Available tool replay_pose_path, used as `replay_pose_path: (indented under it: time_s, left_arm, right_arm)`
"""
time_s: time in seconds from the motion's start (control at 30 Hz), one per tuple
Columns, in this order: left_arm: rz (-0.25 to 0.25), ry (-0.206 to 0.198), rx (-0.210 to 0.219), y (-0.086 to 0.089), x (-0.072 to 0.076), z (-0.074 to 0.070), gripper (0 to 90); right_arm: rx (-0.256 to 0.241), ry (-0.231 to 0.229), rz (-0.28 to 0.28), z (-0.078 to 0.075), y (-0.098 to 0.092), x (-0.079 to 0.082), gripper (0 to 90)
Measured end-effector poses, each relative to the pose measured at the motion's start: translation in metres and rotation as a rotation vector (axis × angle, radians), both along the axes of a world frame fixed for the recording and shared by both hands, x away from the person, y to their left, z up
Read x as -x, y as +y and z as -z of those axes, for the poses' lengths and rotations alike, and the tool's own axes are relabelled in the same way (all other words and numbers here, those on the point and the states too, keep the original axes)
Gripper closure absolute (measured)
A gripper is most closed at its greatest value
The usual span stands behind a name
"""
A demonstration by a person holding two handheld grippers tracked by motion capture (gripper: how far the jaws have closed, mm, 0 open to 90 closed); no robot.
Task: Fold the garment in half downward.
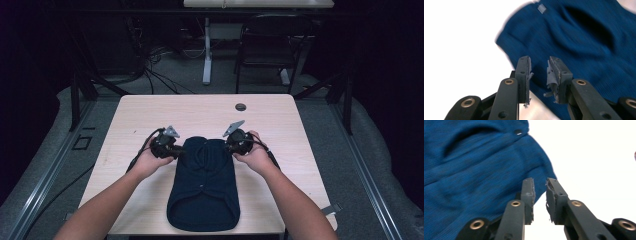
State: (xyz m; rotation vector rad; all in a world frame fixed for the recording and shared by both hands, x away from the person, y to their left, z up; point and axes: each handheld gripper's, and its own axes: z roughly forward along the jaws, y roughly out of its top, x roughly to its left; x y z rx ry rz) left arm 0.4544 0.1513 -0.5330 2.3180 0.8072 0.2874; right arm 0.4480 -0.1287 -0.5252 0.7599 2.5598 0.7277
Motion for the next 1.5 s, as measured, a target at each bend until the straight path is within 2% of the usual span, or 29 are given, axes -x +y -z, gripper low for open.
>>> replay_pose_path:
  time_s: [0.03,0.1,0.13,0.2,0.23,0.3,0.4,0.47,0.53,0.63,0.67,0.7,0.73,0.83,0.93,1.07,1.1,1.17,1.3,1.43,1.5]
  left_arm:
    - [-0.006,-0.005,0.001,-0.002,-0.006,0.000,69.8]
    - [-0.015,-0.026,-0.022,-0.009,-0.014,0.001,68.2]
    - [-0.007,-0.036,-0.037,-0.012,-0.017,0.002,67.1]
    - [0.009,-0.052,-0.067,-0.019,-0.022,0.005,66.6]
    - [0.010,-0.063,-0.077,-0.023,-0.024,0.006,66.1]
    - [0.013,-0.069,-0.095,-0.028,-0.030,0.008,64.7]
    - [0.007,-0.073,-0.098,-0.031,-0.036,0.011,63.0]
    - [0.007,-0.077,-0.113,-0.033,-0.039,0.013,62.1]
    - [0.011,-0.074,-0.140,-0.035,-0.043,0.015,60.8]
    - [0.007,-0.063,-0.143,-0.037,-0.048,0.017,59.4]
    - [0.008,-0.060,-0.148,-0.038,-0.048,0.019,58.6]
    - [0.017,-0.048,-0.167,-0.038,-0.049,0.021,57.7]
    - [0.025,-0.038,-0.173,-0.038,-0.050,0.024,57.5]
    - [0.021,-0.025,-0.142,-0.036,-0.051,0.026,58.0]
    - [0.018,-0.008,-0.134,-0.037,-0.051,0.026,62.0]
    - [0.023,-0.013,-0.150,-0.039,-0.048,0.026,71.9]
    - [0.024,-0.008,-0.151,-0.040,-0.048,0.025,72.9]
    - [0.023,-0.016,-0.160,-0.040,-0.047,0.025,75.9]
    - [0.026,-0.032,-0.187,-0.043,-0.046,0.024,78.5]
    - [0.026,-0.040,-0.196,-0.043,-0.044,0.022,79.7]
    - [0.027,-0.063,-0.203,-0.043,-0.042,0.019,80.2]
  right_arm:
    - [0.017,-0.008,-0.004,0.000,0.002,-0.005,73.0]
    - [0.031,-0.002,-0.003,0.002,0.006,-0.014,70.9]
    - [0.040,-0.009,-0.003,0.003,0.008,-0.017,69.5]
    - [0.052,0.007,0.003,0.005,0.011,-0.023,68.2]
    - [0.075,0.010,0.004,0.006,0.013,-0.026,67.4]
    - [0.102,0.013,0.005,0.007,0.015,-0.031,65.9]
    - [0.094,0.020,0.008,0.010,0.016,-0.035,64.2]
    - [0.114,0.035,0.015,0.016,0.017,-0.035,63.3]
    - [0.123,0.036,0.026,0.018,0.019,-0.036,62.2]
    - [0.139,0.046,0.034,0.019,0.022,-0.037,62.7]
    - [0.140,0.076,0.023,0.022,0.024,-0.037,62.9]
    - [0.149,0.082,0.003,0.024,0.025,-0.036,63.7]
    - [0.153,0.066,-0.006,0.025,0.026,-0.034,63.9]
    - [0.147,0.069,-0.007,0.025,0.025,-0.035,63.7]
    - [0.139,0.077,-0.003,0.025,0.024,-0.036,63.8]
    - [0.149,0.076,-0.020,0.024,0.026,-0.034,72.6]
    - [0.139,0.074,-0.017,0.025,0.026,-0.034,74.5]
    - [0.156,0.071,-0.023,0.023,0.027,-0.033,77.6]
    - [0.165,0.065,-0.022,0.021,0.028,-0.031,80.8]
    - [0.155,0.060,-0.021,0.017,0.027,-0.030,83.0]
    - [0.146,0.063,-0.024,0.015,0.025,-0.029,84.7]
